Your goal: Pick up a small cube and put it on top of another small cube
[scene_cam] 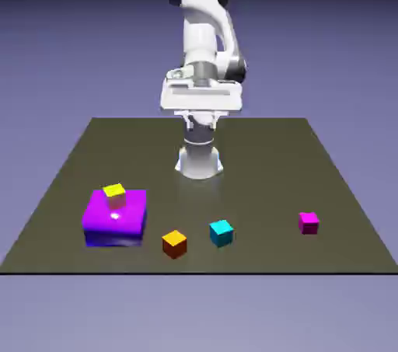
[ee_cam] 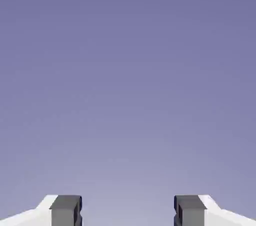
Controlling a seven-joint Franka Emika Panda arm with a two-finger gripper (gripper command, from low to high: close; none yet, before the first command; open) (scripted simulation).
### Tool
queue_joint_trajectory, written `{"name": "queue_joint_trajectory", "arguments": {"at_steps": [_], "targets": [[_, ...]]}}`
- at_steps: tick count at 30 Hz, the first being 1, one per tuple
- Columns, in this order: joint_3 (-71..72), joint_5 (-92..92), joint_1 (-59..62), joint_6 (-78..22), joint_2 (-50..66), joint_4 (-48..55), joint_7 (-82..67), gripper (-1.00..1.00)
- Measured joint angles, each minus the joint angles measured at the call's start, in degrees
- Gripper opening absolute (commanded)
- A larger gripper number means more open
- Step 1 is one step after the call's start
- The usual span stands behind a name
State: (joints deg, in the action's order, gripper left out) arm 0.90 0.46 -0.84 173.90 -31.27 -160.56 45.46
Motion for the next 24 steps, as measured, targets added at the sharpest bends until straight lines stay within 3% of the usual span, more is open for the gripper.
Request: {"name": "queue_joint_trajectory", "arguments": {"at_steps": [24], "targets": [[17.84,9.22,-3.33,-2.23,27.69,8.71,59.80,0.00]]}}
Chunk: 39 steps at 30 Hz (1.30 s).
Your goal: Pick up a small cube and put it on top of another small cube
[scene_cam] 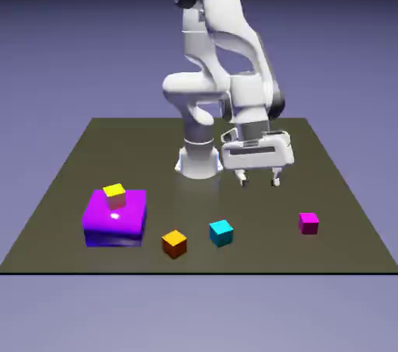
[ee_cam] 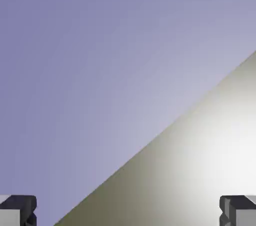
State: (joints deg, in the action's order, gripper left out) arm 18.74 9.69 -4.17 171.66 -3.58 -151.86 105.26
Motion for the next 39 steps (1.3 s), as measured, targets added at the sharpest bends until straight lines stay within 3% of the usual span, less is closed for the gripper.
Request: {"name": "queue_joint_trajectory", "arguments": {"at_steps": [19,27,28,39], "targets": [[14.13,7.30,-2.06,-1.77,21.91,6.89,47.34,0.00],[6.95,4.48,-10.23,6.60,34.89,11.50,49.52,0.00],[6.85,4.44,-10.34,6.71,35.05,11.56,49.53,-1.00],[12.91,7.79,-0.04,-3.07,20.93,6.83,48.11,-1.00]]}}
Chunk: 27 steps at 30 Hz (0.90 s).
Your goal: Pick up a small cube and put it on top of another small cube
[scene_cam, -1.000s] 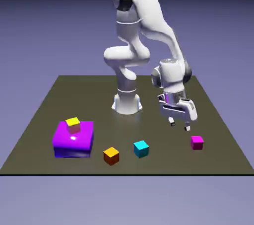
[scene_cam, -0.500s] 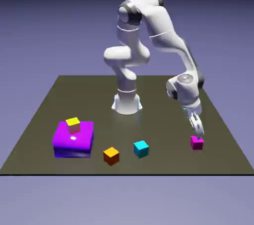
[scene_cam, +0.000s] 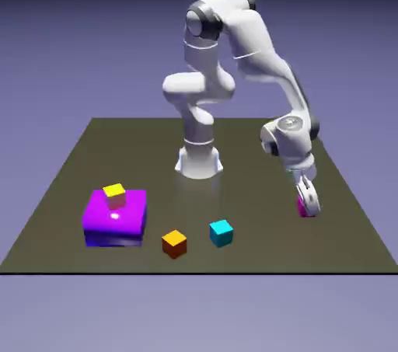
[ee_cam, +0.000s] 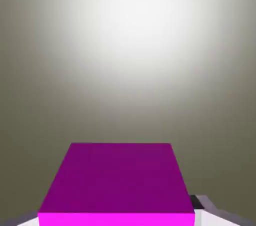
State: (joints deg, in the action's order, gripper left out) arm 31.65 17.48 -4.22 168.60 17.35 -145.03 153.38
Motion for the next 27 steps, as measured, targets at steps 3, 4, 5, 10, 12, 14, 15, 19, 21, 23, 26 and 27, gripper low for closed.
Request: {"name": "queue_joint_trajectory", "arguments": {"at_steps": [3,4,5,10,12,14,15,19,21,23,26,27], "targets": [[-4.68,0.90,6.23,-3.94,-4.57,-0.70,-1.11,-1.00],[-6.24,1.20,8.30,-5.26,-6.09,-0.93,-1.48,-1.00],[-7.80,1.49,10.35,-6.57,-7.61,-1.17,-1.85,-1.00],[-15.63,2.99,21.78,-13.15,-15.21,-2.34,-3.69,-1.00],[-18.67,3.58,25.89,-15.78,-18.26,-2.80,-4.43,-1.00],[-21.83,4.18,30.00,-18.41,-21.31,-3.27,-5.16,-1.00],[-23.40,4.48,31.65,-19.72,-22.83,-3.50,-5.53,-1.00],[-29.64,5.67,39.46,-24.98,-28.92,-4.44,-7.01,-1.00],[-31.49,6.02,41.91,-26.54,-30.71,-4.71,-7.45,-1.00],[-31.13,7.59,41.59,-24.40,-28.64,-4.84,-8.65,-1.00],[-30.04,12.32,40.56,-17.96,-22.42,-5.22,-12.28,-1.00],[-29.68,13.89,39.98,-15.82,-20.35,-5.35,-13.49,-1.00]]}}
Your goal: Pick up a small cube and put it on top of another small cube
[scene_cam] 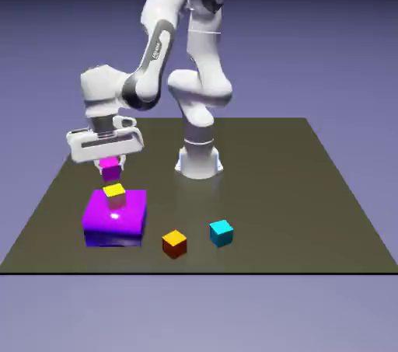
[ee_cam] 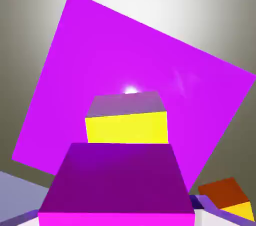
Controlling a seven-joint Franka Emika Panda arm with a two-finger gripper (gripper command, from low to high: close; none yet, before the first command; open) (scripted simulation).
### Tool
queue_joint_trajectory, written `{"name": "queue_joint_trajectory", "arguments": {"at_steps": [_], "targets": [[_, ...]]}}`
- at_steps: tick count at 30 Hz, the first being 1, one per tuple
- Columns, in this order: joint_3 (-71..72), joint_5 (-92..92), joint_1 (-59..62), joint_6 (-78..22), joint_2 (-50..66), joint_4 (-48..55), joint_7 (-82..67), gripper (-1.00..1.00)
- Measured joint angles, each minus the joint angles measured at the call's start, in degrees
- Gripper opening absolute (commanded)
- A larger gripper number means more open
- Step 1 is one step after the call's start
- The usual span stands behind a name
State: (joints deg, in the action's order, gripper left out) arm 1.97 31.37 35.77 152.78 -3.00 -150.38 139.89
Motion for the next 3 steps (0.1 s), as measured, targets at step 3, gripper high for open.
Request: {"name": "queue_joint_trajectory", "arguments": {"at_steps": [3], "targets": [[0.02,0.11,0.24,0.08,0.14,-0.01,-0.09,1.00]]}}
